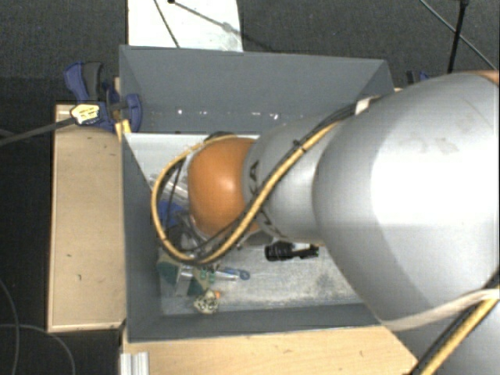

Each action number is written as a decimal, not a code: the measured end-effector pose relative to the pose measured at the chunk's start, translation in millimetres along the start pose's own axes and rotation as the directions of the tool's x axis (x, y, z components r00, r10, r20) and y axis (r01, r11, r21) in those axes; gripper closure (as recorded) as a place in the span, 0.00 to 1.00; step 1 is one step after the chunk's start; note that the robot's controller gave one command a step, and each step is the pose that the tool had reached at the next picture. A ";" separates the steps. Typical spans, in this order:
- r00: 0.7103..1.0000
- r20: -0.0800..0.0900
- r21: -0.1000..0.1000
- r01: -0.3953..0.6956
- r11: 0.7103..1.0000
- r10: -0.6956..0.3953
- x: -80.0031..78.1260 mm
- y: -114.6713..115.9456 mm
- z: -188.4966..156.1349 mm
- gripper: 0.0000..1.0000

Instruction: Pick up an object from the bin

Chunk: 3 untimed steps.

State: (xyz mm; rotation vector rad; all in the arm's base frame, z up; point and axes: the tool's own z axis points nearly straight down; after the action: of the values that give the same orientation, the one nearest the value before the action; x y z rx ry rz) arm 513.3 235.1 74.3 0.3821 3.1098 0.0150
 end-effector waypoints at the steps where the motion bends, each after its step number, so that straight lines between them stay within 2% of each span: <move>1: 0.954 -0.001 0.002 -0.300 0.954 0.300 -5.7 13.1 0.3 0.00; 2: 0.845 0.003 -0.004 -0.535 0.845 0.535 -1.0 6.1 -1.3 0.00; 3: 0.727 0.006 -0.012 -0.686 0.727 0.687 14.3 -14.8 -2.4 0.00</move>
Offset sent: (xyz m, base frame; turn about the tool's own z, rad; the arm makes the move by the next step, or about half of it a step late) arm 0.0069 0.0076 -0.0043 0.3074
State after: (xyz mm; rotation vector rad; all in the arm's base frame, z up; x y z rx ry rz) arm 495.8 224.3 76.4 1.5002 2.7421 0.0307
